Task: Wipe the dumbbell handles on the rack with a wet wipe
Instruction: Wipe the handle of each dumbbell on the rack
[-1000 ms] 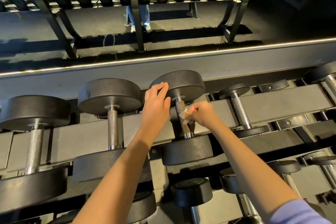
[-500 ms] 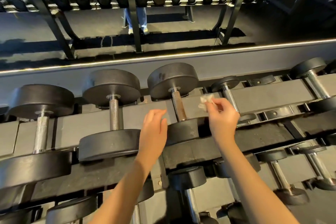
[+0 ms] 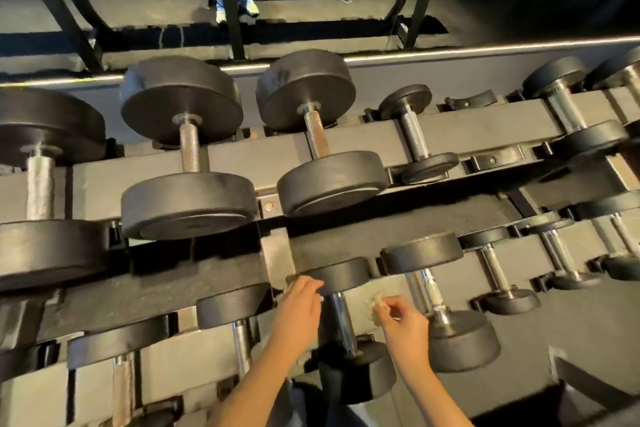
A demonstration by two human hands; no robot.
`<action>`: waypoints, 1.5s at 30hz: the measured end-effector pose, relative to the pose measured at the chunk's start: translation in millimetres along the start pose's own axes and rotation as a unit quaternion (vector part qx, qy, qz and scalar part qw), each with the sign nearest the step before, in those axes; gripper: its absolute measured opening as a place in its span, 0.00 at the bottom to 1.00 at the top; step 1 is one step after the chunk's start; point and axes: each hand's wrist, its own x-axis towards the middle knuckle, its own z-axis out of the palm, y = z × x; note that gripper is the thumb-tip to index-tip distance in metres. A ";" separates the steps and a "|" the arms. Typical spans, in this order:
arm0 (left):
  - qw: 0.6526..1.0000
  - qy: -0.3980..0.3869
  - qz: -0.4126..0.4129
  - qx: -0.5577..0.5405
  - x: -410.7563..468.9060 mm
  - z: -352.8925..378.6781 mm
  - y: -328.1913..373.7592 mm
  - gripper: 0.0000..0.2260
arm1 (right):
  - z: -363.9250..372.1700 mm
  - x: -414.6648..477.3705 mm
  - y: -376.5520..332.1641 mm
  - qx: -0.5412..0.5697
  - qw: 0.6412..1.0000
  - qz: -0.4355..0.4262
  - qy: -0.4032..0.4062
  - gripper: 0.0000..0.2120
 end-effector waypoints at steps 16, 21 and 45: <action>0.996 0.059 -0.046 0.050 13.7 95.7 -19.5 0.22 | 28.9 41.8 108.7 -0.085 0.980 -0.062 -0.169 0.04; 0.988 0.145 0.026 0.048 10.7 119.6 -43.0 0.20 | 56.3 59.2 131.2 -0.054 0.986 -0.063 -0.147 0.06; 0.952 0.289 0.097 0.008 25.9 169.4 -75.5 0.22 | 72.8 78.3 154.9 -0.061 0.945 -0.235 -0.221 0.15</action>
